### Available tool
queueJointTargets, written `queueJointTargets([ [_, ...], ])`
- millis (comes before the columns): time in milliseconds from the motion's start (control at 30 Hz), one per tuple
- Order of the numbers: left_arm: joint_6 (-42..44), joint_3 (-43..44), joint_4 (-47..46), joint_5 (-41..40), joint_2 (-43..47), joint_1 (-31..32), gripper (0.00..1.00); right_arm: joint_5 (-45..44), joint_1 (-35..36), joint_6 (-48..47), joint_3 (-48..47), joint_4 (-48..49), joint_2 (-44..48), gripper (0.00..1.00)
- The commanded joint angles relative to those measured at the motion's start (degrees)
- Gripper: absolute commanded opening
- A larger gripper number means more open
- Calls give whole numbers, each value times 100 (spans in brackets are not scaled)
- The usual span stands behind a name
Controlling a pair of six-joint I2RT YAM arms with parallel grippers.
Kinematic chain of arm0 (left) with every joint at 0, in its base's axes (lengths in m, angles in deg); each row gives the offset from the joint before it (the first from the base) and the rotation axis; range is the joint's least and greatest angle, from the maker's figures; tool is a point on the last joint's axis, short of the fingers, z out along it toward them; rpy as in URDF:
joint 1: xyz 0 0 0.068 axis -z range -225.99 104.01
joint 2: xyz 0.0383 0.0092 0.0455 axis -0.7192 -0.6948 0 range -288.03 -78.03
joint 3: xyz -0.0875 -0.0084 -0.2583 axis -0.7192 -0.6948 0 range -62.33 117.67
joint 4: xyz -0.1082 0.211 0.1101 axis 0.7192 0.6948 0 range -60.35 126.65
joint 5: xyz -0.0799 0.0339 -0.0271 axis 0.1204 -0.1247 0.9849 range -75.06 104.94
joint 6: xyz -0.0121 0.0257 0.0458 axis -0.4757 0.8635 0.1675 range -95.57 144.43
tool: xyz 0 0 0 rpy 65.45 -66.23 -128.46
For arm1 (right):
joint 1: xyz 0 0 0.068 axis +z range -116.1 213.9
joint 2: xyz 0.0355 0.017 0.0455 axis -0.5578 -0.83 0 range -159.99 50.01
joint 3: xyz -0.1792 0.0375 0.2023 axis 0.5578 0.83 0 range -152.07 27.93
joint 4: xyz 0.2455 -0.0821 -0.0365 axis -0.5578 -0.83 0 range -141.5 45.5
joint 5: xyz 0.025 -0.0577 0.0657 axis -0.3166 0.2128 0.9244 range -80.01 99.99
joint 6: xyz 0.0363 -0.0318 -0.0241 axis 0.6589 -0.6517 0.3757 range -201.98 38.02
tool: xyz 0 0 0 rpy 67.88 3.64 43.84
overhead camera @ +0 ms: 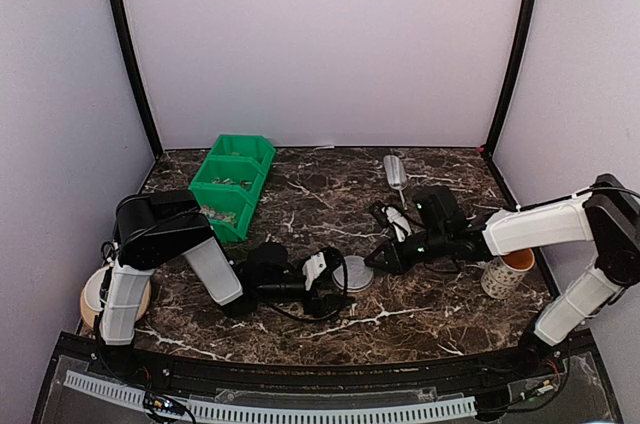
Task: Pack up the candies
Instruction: Screw the box lid onto the packing box.
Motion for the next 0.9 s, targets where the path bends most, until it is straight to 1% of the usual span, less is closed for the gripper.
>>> queueJointTargets([
  [0,78,-154,1452,-761,-441,-88,47,254,200,334,432,-215,189,11],
  [267,53,-140,1483,-781,-438,-97,46,169,719,694,755,49,581,11],
  [500,58,-143,1491,-775,-443,-97,46,28,854,795,818,-128,941,12],
  [633,66,-140,1491,-732,-438,-97,46,-21,908,677,722,-362,1109,13],
  [700,95,-140,1492,-677,-441,-97,45,-104,909,523,664,-526,1266,15],
  [767,130,-140,1491,-586,-436,-97,45,-283,910,305,574,-768,1434,21],
  [800,139,-140,1491,-537,-438,-97,45,-386,909,175,505,-907,1515,25],
  [867,190,-154,1475,-415,-444,-97,45,-627,910,-88,346,-1130,1673,37],
])
